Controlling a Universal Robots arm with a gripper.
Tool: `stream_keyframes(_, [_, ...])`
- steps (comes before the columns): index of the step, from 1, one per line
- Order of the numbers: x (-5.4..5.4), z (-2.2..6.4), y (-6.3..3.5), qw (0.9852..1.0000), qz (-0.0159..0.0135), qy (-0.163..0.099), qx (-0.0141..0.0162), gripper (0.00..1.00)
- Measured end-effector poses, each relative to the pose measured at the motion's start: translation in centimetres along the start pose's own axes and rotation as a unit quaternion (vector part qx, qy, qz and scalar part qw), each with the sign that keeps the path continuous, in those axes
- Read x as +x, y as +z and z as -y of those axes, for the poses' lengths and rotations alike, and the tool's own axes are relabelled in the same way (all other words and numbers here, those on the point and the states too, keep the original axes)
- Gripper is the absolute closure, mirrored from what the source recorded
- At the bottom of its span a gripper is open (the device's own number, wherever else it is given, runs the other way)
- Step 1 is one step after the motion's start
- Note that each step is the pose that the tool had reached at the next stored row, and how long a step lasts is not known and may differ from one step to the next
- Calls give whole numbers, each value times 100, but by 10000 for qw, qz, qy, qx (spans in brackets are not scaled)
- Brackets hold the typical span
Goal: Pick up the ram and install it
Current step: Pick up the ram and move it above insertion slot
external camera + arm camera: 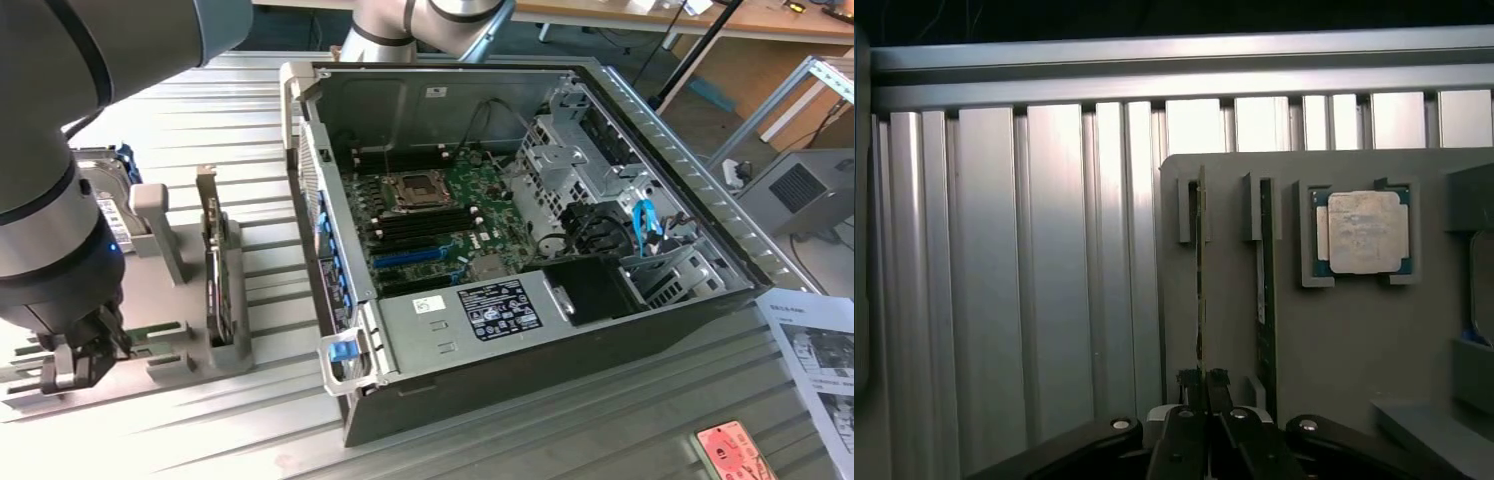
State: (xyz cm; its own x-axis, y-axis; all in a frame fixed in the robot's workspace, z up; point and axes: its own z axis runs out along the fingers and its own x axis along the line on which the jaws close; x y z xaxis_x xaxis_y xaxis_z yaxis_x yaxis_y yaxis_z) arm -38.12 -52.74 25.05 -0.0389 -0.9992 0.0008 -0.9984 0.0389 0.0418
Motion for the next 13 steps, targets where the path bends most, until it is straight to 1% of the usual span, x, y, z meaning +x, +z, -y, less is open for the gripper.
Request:
stream_keyframes(10, [0,-2,-136,10000,0,0,0,88])
stream_keyframes(13, [0,-4,-207,10000,0,0,0,88])
